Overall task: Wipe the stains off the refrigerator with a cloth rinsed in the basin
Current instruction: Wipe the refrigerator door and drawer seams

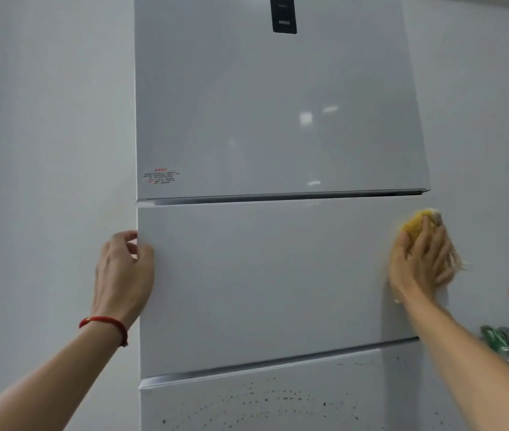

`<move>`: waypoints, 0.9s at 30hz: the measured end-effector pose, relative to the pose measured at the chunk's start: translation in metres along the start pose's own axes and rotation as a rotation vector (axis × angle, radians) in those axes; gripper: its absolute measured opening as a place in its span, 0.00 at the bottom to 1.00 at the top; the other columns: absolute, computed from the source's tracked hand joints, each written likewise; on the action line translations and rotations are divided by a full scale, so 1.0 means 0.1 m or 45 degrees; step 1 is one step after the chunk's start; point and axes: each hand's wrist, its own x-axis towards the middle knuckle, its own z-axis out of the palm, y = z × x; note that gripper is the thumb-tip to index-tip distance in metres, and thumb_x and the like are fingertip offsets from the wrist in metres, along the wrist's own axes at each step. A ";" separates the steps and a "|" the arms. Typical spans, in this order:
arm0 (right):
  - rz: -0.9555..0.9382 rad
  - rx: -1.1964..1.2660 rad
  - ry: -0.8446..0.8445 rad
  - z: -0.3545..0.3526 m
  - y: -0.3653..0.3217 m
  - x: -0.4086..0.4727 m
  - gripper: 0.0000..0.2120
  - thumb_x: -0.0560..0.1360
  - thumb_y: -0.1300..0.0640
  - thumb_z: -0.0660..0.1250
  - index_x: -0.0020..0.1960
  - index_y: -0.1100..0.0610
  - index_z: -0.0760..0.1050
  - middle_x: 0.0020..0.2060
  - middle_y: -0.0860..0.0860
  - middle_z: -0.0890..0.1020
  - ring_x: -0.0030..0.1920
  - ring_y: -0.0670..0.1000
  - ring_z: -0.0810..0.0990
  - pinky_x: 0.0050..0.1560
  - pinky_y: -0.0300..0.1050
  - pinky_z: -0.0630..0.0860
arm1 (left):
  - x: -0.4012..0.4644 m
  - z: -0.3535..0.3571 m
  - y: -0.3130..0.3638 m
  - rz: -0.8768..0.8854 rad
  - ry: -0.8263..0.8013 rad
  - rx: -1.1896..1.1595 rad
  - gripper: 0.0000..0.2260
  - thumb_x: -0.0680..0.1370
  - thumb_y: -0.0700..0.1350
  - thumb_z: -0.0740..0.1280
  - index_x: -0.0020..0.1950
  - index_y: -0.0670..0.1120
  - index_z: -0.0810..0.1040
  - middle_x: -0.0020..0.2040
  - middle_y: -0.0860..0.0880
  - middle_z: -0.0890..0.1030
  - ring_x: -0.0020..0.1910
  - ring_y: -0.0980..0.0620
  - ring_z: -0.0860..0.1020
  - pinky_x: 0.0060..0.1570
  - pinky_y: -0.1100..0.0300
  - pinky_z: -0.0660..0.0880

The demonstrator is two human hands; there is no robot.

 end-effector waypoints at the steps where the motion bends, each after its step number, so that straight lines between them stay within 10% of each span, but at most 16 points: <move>1: 0.028 0.032 0.021 0.07 -0.11 -0.16 0.36 0.79 0.37 0.41 0.85 0.46 0.46 0.85 0.50 0.46 0.84 0.56 0.43 0.78 0.70 0.41 | -0.04 -0.01 -0.03 0.027 -0.013 -0.003 0.17 0.82 0.47 0.60 0.71 0.46 0.72 0.61 0.47 0.76 0.58 0.45 0.76 0.61 0.44 0.75; 10: -1.068 -0.135 -0.180 0.97 -1.76 -2.05 0.30 0.85 0.40 0.49 0.85 0.44 0.50 0.85 0.48 0.48 0.84 0.56 0.43 0.79 0.69 0.41 | -0.14 -0.08 -0.14 -0.061 -0.208 -0.170 0.25 0.80 0.55 0.56 0.78 0.58 0.65 0.64 0.53 0.74 0.68 0.47 0.72 0.69 0.46 0.69; 16: -1.925 -0.239 -0.353 1.01 -1.42 -2.49 0.25 0.87 0.45 0.52 0.83 0.48 0.59 0.84 0.49 0.56 0.84 0.55 0.46 0.80 0.68 0.50 | -0.58 0.08 -0.26 0.033 0.174 -0.095 0.26 0.78 0.54 0.55 0.76 0.49 0.63 0.70 0.44 0.69 0.71 0.44 0.65 0.73 0.47 0.62; 27: -0.753 -0.332 -0.191 -0.04 0.83 -0.79 0.31 0.85 0.39 0.48 0.84 0.51 0.55 0.84 0.57 0.53 0.83 0.62 0.52 0.77 0.74 0.50 | -0.92 0.02 -0.64 0.123 0.089 0.119 0.25 0.74 0.49 0.59 0.72 0.48 0.65 0.67 0.43 0.66 0.66 0.41 0.65 0.68 0.50 0.61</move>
